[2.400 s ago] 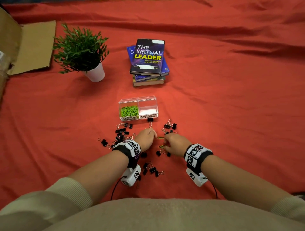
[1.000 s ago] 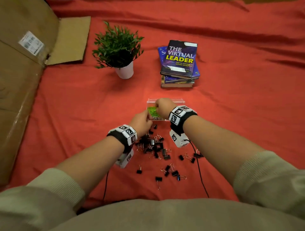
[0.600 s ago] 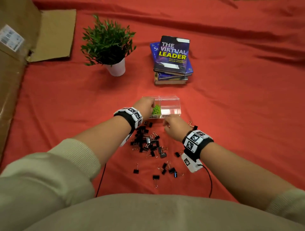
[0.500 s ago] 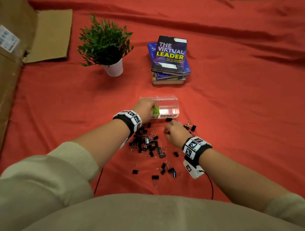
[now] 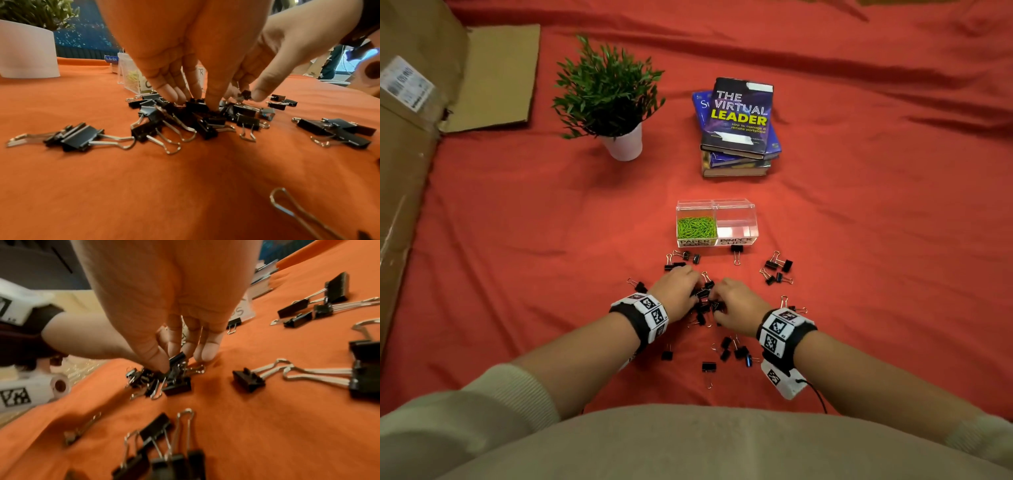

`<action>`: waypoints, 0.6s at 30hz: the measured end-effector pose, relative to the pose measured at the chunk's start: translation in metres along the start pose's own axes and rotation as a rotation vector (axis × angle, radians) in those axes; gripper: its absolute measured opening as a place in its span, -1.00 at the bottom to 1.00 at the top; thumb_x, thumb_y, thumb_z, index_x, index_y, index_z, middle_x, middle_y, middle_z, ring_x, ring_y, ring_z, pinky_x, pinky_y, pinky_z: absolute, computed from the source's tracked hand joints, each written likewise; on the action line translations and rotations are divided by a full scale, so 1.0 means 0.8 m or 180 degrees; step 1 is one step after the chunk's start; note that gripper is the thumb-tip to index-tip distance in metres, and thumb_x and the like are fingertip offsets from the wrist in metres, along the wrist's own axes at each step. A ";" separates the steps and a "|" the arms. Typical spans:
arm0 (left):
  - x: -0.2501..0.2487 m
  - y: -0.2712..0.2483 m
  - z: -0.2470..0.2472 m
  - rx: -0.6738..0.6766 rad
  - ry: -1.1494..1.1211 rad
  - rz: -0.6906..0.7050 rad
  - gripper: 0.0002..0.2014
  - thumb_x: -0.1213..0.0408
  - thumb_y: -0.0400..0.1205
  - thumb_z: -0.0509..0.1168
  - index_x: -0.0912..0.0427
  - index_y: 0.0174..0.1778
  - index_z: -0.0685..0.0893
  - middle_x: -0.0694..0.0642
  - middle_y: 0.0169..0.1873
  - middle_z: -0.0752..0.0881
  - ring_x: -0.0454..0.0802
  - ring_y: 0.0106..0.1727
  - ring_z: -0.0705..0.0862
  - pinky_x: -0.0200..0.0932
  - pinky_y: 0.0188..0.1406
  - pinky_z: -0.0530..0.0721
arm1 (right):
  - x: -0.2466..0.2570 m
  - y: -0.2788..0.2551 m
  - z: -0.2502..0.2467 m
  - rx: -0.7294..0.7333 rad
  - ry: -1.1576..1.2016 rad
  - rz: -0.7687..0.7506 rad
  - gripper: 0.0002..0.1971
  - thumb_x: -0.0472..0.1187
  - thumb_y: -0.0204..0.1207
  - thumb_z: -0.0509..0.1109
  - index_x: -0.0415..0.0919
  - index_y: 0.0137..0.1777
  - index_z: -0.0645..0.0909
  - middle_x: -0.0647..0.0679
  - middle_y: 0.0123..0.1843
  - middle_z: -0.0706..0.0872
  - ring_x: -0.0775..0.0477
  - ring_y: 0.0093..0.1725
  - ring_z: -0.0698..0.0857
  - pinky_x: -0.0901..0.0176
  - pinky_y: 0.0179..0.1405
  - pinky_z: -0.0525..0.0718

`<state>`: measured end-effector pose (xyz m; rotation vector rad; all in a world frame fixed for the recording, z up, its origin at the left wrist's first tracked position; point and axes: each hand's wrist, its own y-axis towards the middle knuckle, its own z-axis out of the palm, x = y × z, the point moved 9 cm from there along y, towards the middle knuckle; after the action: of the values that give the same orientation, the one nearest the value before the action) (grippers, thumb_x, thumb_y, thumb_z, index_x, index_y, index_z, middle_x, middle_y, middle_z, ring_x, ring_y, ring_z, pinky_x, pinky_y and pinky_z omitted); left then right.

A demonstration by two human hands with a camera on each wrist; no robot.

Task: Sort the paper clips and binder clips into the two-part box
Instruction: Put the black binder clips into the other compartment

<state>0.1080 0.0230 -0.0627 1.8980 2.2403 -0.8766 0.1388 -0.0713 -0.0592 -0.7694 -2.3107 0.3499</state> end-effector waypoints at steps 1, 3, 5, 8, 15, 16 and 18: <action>-0.001 -0.001 0.000 -0.0026 0.0004 0.0009 -0.66 0.24 0.55 0.35 0.17 0.24 0.55 0.12 0.17 0.57 0.09 0.27 0.52 -0.03 0.28 0.53 | 0.001 -0.002 0.005 -0.0004 -0.0086 0.0014 -0.67 -0.17 0.45 0.38 -0.20 0.21 0.54 -0.13 0.16 0.53 -0.12 0.20 0.51 0.11 0.17 0.50; -0.003 -0.004 -0.004 -0.0104 -0.0020 0.0016 -0.65 0.23 0.54 0.35 0.14 0.24 0.54 0.11 0.16 0.56 0.08 0.27 0.52 -0.04 0.26 0.54 | 0.002 -0.004 0.011 -0.0012 -0.0223 0.0039 -0.65 -0.16 0.45 0.39 -0.19 0.22 0.51 -0.13 0.19 0.49 -0.16 0.22 0.48 0.00 0.18 0.55; 0.000 -0.007 -0.011 -0.0245 -0.0119 -0.0017 -0.66 0.22 0.51 0.35 0.12 0.21 0.55 0.09 0.14 0.55 0.06 0.25 0.52 -0.06 0.25 0.54 | 0.004 -0.004 0.013 -0.0034 -0.0309 0.0043 -0.67 -0.25 0.45 0.35 -0.21 0.21 0.49 -0.14 0.22 0.48 -0.18 0.22 0.46 -0.05 0.18 0.55; 0.015 -0.012 -0.024 -0.0453 -0.0245 -0.0188 -0.67 0.24 0.51 0.33 0.10 0.21 0.57 0.06 0.15 0.55 0.04 0.27 0.52 -0.09 0.31 0.51 | 0.007 -0.003 0.015 -0.0043 -0.0302 -0.0005 -0.67 -0.41 0.39 0.25 -0.23 0.15 0.51 -0.13 0.19 0.53 -0.19 0.18 0.46 -0.03 0.14 0.54; 0.035 -0.021 -0.014 -0.0264 -0.0124 -0.0459 -0.55 0.26 0.60 0.31 0.19 0.44 0.48 0.10 0.16 0.47 0.07 0.22 0.53 -0.03 0.26 0.58 | -0.022 0.005 -0.016 -0.0312 0.0734 0.0446 -0.90 -0.38 0.41 0.40 -0.16 -0.18 0.62 0.03 -0.11 0.64 0.00 -0.07 0.63 0.25 -0.04 0.59; 0.036 -0.021 -0.013 -0.0285 -0.0133 -0.0472 -0.56 0.26 0.60 0.32 0.20 0.42 0.50 0.10 0.15 0.46 0.07 0.18 0.54 0.00 0.23 0.61 | -0.029 0.007 -0.027 -0.0381 0.1077 0.0614 -0.90 -0.37 0.41 0.43 -0.15 -0.21 0.63 0.04 -0.15 0.68 0.02 -0.12 0.66 0.25 -0.07 0.64; 0.038 -0.021 -0.013 -0.0336 -0.0154 -0.0509 -0.59 0.27 0.59 0.34 0.23 0.36 0.54 0.11 0.14 0.43 0.08 0.13 0.56 0.05 0.17 0.64 | -0.037 0.015 -0.056 -0.0556 0.1659 0.0802 -0.89 -0.36 0.42 0.46 -0.15 -0.23 0.63 0.05 -0.19 0.71 0.06 -0.15 0.69 0.28 -0.14 0.67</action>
<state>0.0882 0.0532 -0.0601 1.6549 2.3844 -0.7962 0.1920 -0.0781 -0.0467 -1.0967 -1.7726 0.0426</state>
